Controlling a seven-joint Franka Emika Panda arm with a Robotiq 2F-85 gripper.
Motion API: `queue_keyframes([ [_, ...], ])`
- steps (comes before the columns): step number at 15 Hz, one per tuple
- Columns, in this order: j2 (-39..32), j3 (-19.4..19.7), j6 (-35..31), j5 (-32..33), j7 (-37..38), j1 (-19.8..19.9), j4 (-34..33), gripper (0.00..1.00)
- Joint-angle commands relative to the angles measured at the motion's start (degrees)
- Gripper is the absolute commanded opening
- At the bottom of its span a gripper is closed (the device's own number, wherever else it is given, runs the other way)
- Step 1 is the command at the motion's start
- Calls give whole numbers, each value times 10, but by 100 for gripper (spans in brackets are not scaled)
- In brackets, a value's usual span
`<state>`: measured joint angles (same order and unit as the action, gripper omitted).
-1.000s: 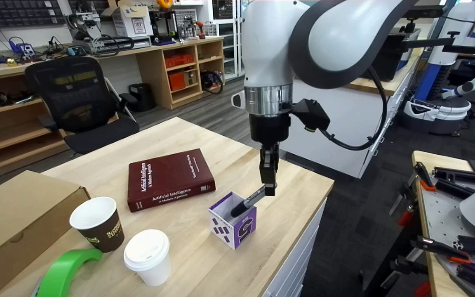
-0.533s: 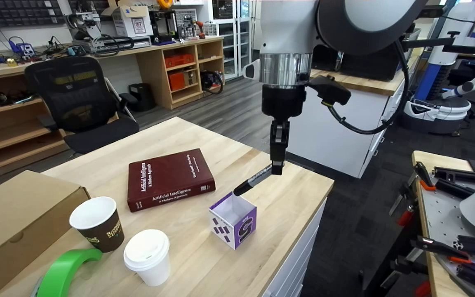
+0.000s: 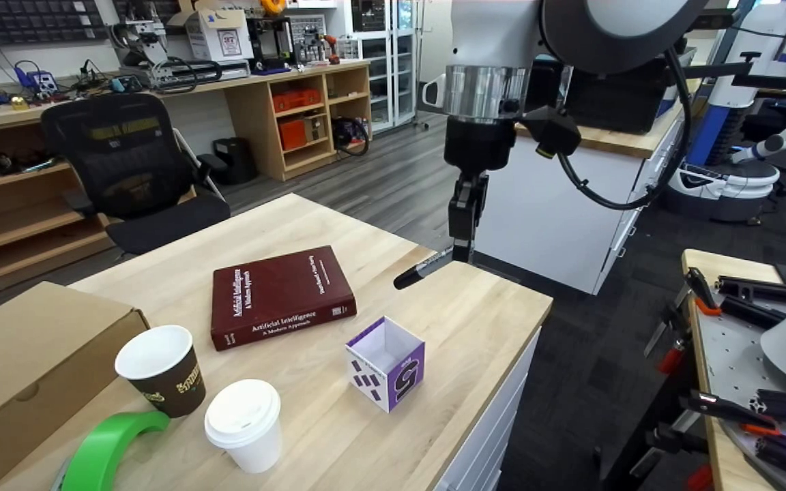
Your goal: Move the marker slightly to the right
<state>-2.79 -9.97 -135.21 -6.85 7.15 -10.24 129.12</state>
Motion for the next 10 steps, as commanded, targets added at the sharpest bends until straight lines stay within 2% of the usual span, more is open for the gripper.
queue_keyframes([
  [1, -8, 11, -32, 21, 44, 6, 7, 6],
  [10, -102, 50, -88, 56, 119, 10, -29, 6],
])
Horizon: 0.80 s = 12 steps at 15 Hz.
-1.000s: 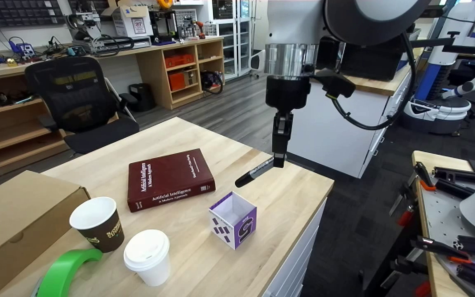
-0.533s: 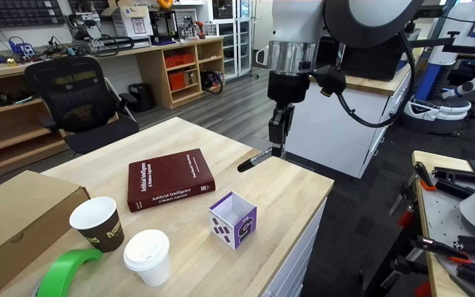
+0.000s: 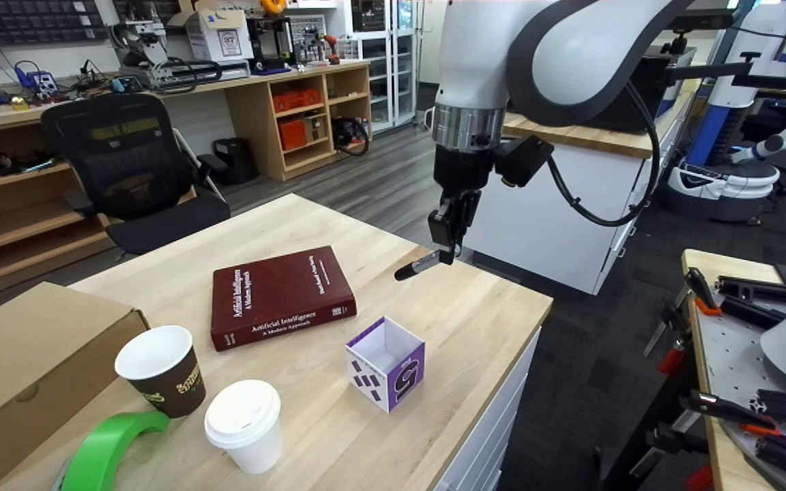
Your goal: Move the marker slightly to the right
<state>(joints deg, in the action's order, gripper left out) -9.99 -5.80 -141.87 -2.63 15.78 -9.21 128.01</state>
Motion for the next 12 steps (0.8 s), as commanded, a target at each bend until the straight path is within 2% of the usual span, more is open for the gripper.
queue_keyframes([
  [1, -39, 13, -29, 17, 40, -2, -20, 6],
  [9, -100, 18, -47, 22, 51, -19, -27, 6],
  [12, -90, 0, -9, 9, -4, -13, -14, 6],
])
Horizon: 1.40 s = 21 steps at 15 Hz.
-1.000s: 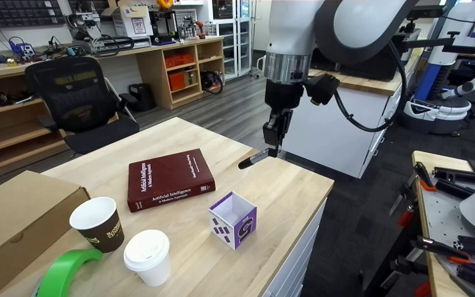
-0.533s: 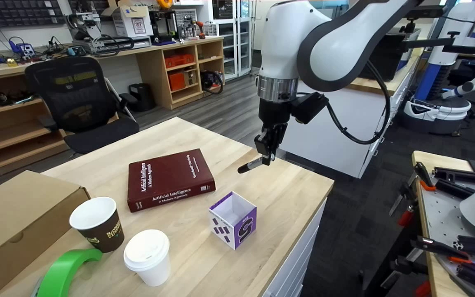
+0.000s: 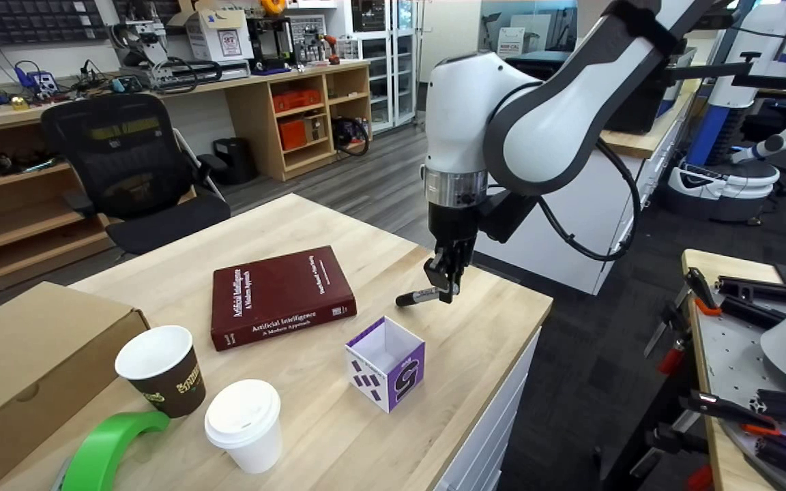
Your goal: Move the marker slightly to the right
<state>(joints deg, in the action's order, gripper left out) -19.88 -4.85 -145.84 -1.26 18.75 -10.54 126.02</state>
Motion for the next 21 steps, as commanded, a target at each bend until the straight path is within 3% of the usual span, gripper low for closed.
queue_keyframes([
  [1, 12, -11, 43, -1, -43, -1, 9, 6],
  [11, -23, -23, 167, 3, -109, -3, -35, 10],
  [12, -26, -23, 174, 4, -109, -4, -40, 49],
  [14, -33, -22, 185, 6, -110, -5, -49, 55],
  [21, -39, -20, 190, 10, -107, -8, -63, 98],
])
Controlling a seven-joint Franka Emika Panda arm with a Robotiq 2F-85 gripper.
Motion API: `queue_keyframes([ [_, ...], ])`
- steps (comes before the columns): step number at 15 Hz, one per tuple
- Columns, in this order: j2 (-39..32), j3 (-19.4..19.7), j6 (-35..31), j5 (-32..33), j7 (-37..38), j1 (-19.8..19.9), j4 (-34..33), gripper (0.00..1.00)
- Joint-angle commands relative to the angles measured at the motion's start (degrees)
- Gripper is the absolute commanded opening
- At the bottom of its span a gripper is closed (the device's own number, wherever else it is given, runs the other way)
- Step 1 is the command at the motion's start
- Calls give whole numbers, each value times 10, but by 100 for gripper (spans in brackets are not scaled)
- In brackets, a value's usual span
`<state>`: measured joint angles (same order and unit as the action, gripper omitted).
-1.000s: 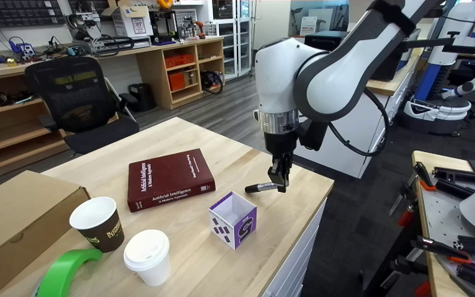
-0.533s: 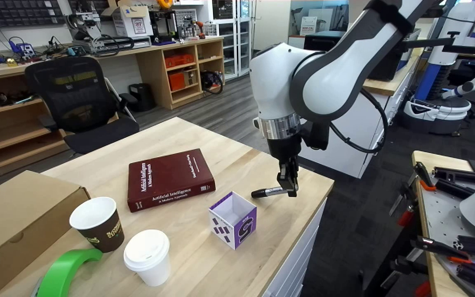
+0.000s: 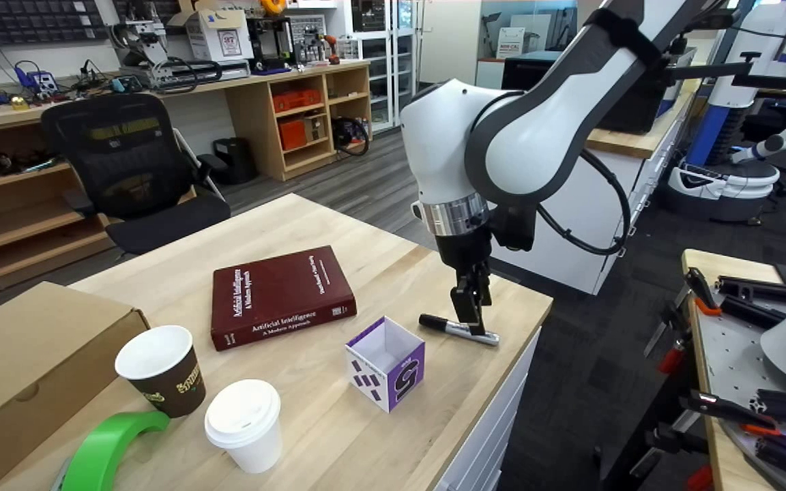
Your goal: Move the marker slightly to the right
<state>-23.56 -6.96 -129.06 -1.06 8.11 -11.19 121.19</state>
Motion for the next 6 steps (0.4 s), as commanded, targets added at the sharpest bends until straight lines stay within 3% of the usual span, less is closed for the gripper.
queue_keyframes([
  [1, -1, 1, 21, 8, -1, -1, -15, 100],
  [6, 0, 0, 1, 0, 0, 0, -5, 100],
])
